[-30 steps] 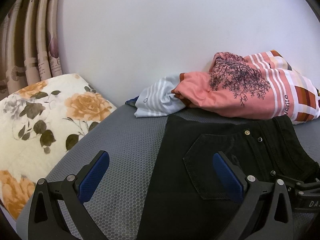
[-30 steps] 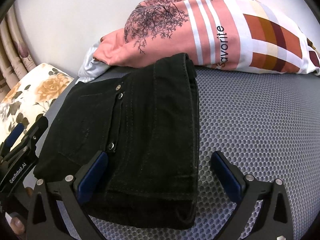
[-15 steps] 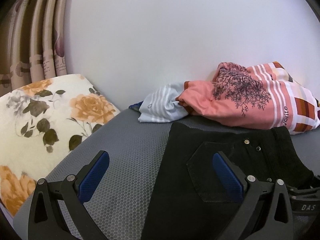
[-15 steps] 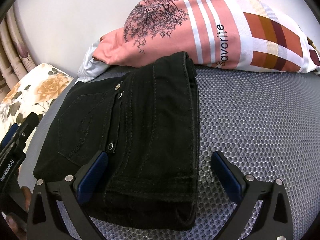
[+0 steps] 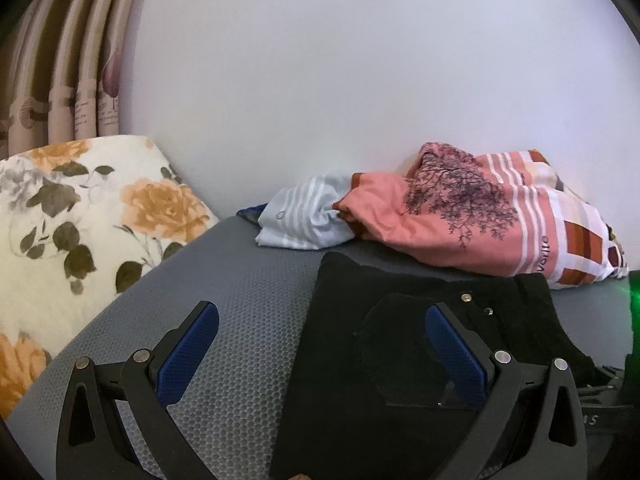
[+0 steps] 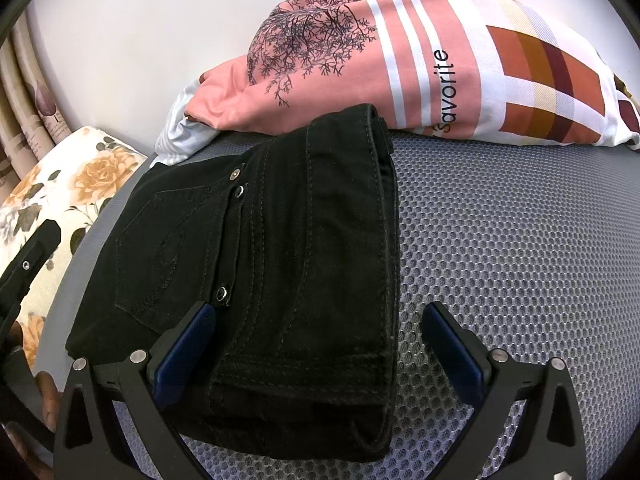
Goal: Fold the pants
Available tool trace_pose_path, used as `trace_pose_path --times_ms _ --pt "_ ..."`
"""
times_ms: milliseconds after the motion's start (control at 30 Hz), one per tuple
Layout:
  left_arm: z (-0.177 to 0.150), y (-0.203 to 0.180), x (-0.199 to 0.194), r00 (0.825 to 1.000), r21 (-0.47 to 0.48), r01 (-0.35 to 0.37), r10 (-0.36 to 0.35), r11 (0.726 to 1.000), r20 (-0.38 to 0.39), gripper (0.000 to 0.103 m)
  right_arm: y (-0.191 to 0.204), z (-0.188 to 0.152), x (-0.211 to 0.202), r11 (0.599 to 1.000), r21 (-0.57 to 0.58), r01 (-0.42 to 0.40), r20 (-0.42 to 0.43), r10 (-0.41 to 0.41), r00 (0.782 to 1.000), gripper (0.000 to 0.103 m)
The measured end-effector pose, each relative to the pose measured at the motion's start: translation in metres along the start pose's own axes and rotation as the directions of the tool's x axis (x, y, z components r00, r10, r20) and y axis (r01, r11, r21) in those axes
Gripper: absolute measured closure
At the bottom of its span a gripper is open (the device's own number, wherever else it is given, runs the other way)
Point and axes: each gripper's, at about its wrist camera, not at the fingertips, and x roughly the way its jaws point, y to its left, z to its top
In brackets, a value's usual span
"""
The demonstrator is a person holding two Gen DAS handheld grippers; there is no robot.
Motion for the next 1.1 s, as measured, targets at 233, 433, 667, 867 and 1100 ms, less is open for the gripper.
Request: trace_pose_path --times_ms 233,433,667,867,1100 --pt "0.001 -0.004 -0.003 1.0 0.02 -0.003 0.003 1.0 0.011 0.0 0.0 0.0 0.0 1.0 0.001 -0.001 0.0 0.001 1.0 0.0" --pt "0.0 -0.007 -0.003 1.0 0.034 -0.013 0.013 0.999 0.005 0.0 0.0 0.0 0.0 1.0 0.0 0.0 0.0 0.0 1.0 0.0" --pt "-0.001 -0.006 0.0 1.0 0.029 0.009 -0.008 1.0 -0.012 0.0 0.0 0.0 0.0 1.0 0.0 0.0 0.0 0.0 1.0 0.0" --pt "-0.001 -0.008 0.006 0.999 0.029 0.013 -0.012 0.999 -0.034 0.0 0.001 0.0 0.0 1.0 0.001 0.0 0.0 0.0 1.0 0.0" --pt "-0.004 -0.01 0.014 0.996 0.031 0.051 -0.048 0.998 -0.078 0.0 0.0 0.0 0.0 1.0 0.001 0.0 0.0 0.0 1.0 0.0"
